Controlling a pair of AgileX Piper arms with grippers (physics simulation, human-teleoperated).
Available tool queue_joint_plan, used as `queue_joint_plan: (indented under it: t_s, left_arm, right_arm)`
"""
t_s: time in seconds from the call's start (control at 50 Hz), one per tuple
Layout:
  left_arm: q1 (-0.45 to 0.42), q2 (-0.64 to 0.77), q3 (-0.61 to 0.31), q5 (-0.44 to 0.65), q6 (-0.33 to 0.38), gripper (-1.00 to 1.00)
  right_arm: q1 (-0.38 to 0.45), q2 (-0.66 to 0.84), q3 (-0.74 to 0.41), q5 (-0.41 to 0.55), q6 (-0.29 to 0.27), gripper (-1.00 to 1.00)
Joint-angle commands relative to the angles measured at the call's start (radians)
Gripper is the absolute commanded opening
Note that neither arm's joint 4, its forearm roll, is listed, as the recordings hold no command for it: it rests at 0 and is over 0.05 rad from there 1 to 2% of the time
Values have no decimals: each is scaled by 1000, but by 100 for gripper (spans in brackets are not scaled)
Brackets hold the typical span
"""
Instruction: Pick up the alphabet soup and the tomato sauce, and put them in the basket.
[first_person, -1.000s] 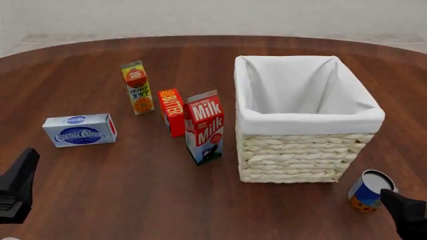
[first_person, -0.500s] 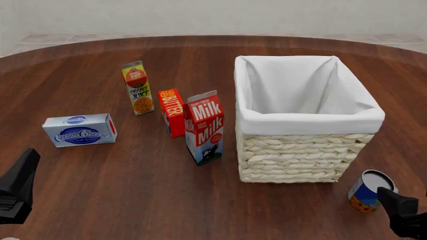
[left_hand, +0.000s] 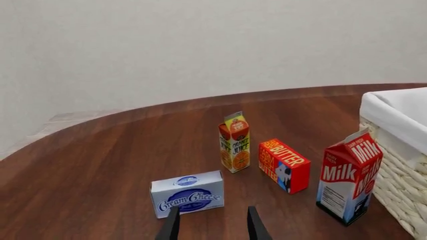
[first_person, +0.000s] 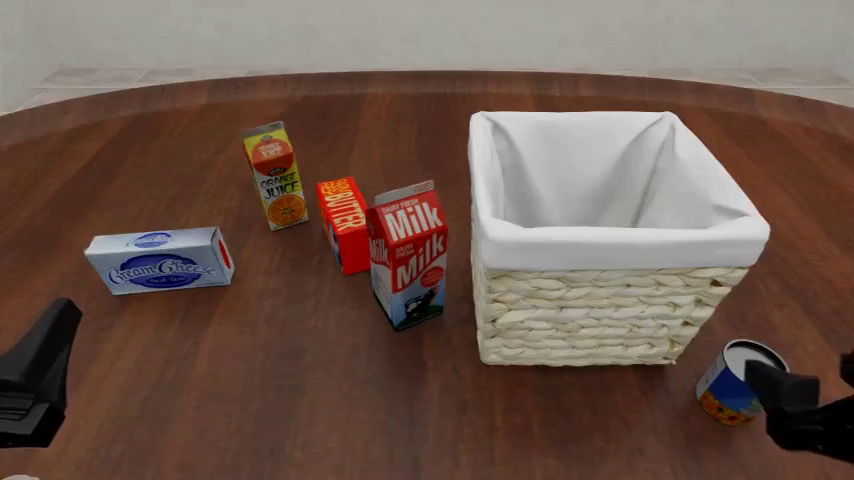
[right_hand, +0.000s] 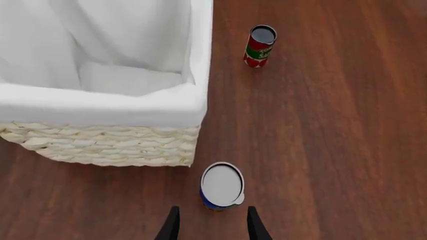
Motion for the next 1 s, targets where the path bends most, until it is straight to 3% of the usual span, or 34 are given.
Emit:
queue_joint_plan:
  t_s: [0.02, 0.24, 0.52, 1.0]
  left_arm:
    - [3, 7, 0, -3, 0, 100]
    - [4, 7, 0, -3, 0, 100]
    - [6, 5, 0, -3, -1, 100]
    - [7, 13, 0, -11, -4, 100]
  right_arm:
    - [-3, 67, -2, -54, -4, 100]
    - [-10, 157, 5, -117, -14, 100]
    - [-13, 160, 11, -105, -20, 100]
    - [-18, 274, 14, -167, -15, 100]
